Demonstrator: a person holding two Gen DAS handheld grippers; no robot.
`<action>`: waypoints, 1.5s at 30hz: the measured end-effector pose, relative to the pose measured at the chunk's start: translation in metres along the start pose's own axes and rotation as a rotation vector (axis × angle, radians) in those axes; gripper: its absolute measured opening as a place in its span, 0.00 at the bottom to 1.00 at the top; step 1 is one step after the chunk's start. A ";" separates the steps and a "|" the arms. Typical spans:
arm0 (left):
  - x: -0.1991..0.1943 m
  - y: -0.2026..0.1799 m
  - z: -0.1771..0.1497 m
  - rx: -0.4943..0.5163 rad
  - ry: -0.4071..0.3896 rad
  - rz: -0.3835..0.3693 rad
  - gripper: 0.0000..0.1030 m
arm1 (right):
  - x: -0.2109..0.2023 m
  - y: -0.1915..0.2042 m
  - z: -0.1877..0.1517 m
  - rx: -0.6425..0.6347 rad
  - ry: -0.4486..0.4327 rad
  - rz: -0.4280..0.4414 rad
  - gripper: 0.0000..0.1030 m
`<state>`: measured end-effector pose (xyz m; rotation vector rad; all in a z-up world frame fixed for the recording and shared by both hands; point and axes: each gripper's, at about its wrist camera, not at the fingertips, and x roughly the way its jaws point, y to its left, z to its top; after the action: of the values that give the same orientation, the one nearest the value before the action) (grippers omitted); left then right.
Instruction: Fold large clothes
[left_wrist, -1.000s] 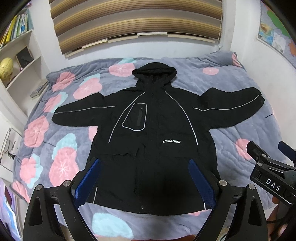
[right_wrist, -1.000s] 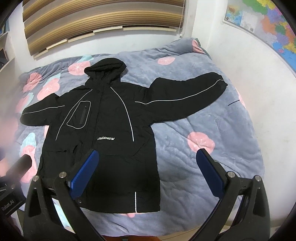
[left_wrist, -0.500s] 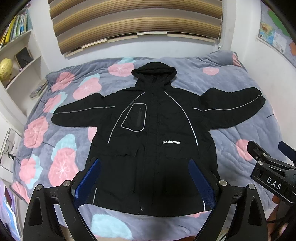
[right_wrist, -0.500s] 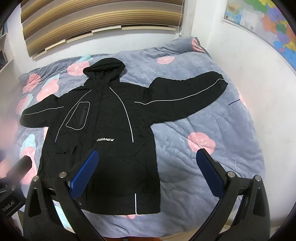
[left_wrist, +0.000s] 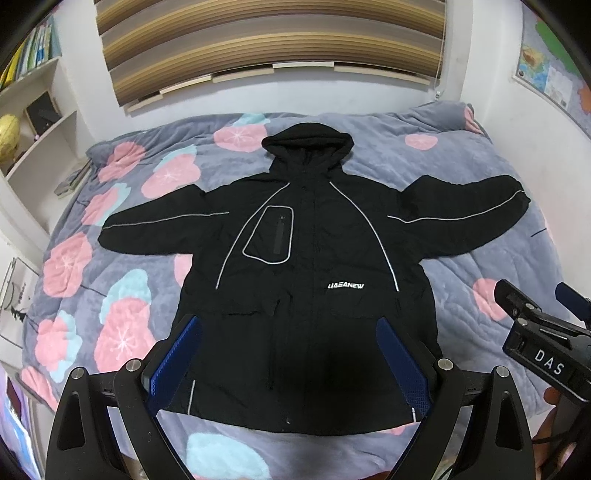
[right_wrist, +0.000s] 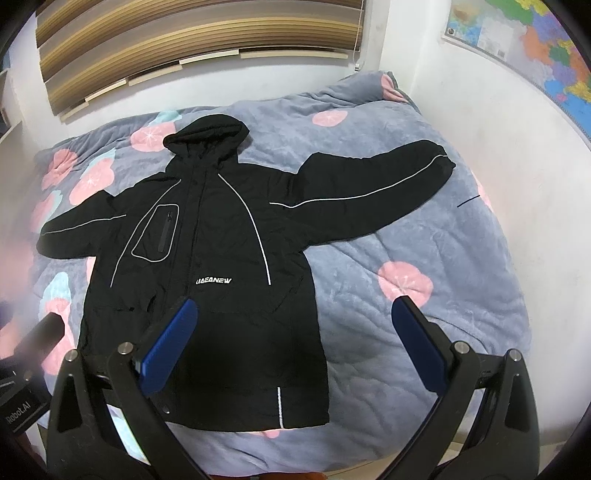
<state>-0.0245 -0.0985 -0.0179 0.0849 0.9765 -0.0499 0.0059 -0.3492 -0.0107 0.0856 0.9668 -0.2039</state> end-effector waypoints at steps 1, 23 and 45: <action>0.000 0.002 0.001 0.001 -0.001 -0.002 0.93 | 0.000 0.002 0.001 0.002 0.001 0.003 1.00; 0.007 0.056 0.017 -0.040 -0.028 0.009 0.93 | 0.007 0.049 0.018 -0.010 -0.017 0.033 1.00; 0.100 0.016 0.059 -0.166 0.048 0.022 0.93 | 0.091 -0.003 0.063 0.024 0.028 0.029 1.00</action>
<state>0.0813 -0.0884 -0.0670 -0.0555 1.0244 0.0536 0.1067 -0.3746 -0.0502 0.1249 0.9903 -0.1879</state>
